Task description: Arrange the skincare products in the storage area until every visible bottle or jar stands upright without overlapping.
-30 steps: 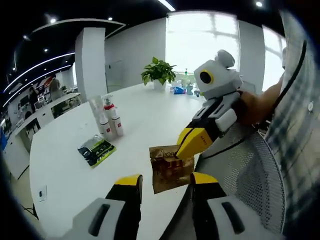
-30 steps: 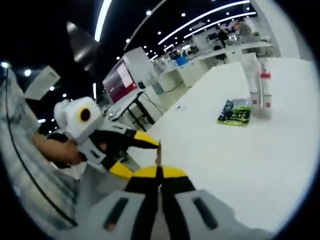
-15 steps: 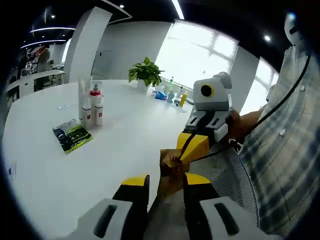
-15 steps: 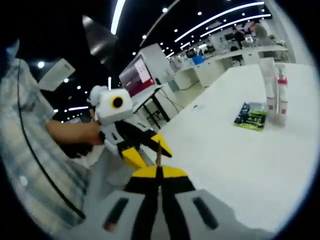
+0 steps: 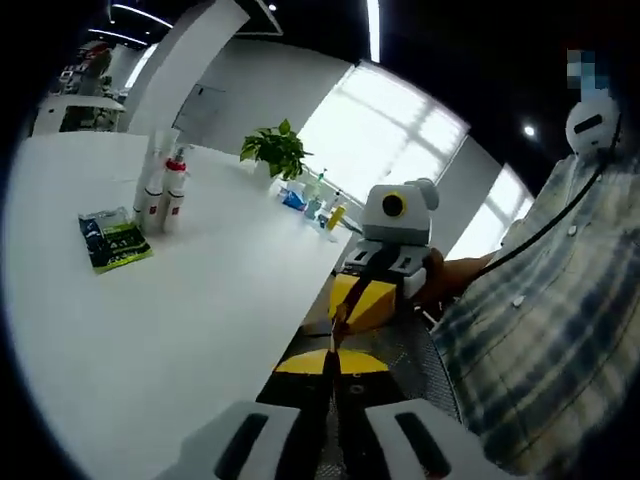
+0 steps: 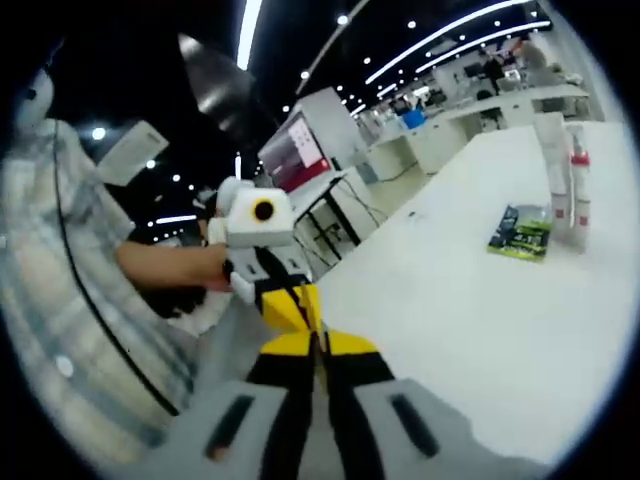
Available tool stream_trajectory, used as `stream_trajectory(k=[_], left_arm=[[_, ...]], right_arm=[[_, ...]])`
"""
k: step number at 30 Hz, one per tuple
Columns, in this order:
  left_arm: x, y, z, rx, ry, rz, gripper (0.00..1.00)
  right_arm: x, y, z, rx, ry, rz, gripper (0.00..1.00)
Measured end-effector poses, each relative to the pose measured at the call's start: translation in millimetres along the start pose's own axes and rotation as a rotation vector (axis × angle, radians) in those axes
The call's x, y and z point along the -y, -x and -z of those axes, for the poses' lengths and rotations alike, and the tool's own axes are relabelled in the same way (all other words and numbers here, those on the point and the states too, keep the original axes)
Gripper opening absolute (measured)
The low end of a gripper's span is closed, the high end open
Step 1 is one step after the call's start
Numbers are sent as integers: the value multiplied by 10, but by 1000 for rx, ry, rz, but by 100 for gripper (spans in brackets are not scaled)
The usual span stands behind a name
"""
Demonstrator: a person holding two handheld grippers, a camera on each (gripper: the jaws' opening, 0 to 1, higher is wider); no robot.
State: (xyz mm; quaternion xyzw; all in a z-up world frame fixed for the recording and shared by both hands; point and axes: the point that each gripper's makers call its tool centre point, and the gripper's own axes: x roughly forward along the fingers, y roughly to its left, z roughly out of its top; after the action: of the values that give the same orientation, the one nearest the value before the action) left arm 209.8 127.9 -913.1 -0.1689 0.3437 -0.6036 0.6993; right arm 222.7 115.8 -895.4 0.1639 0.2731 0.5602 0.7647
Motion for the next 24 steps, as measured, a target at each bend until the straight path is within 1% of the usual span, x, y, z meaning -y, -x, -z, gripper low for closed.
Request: stream_trajectory(k=[1,2,3,4,5,6,8,11,14,16,17,21,23,24], left_arm=[[21,1,-31,21,18,11,0],[29,7,-99,65,34,16,0],[54,23,-201,127,74,34,0],[58,43,-270,170,108,47,0],[55,68,-355,223,165,57,0],[65,69,-368,224,194,64,0],[83,45,-363,212,169,66,0],[99,37,-375,218,188,74,0],[115,52,-414,249,218,89,0],[113,44,-406,250,224,88,0],[97,32,-392,249,233,78,0],[112,-1,-375,247,247,82,0],[122,-10,-361,240,255,81,0],[128,-8,-362,242,258,82,0]], right_arm=[[17,10,-39,20,-19,8,7],[34,12,-36,19,-25,15,9],[35,3,-31,16,-26,9,11],[30,-6,-21,9,-34,3,12],[18,-10,-10,4,-38,-1,12],[10,-10,-7,3,-37,-3,12],[-22,0,-8,6,-34,-11,12],[-36,28,-37,23,-43,-18,11],[-28,41,-114,58,-65,-24,11],[-10,57,-154,76,-82,-29,11],[-9,65,-164,81,-90,-31,11],[9,119,-229,122,-117,-30,11],[23,128,-251,135,-129,-28,9],[30,128,-255,136,-130,-25,7]])
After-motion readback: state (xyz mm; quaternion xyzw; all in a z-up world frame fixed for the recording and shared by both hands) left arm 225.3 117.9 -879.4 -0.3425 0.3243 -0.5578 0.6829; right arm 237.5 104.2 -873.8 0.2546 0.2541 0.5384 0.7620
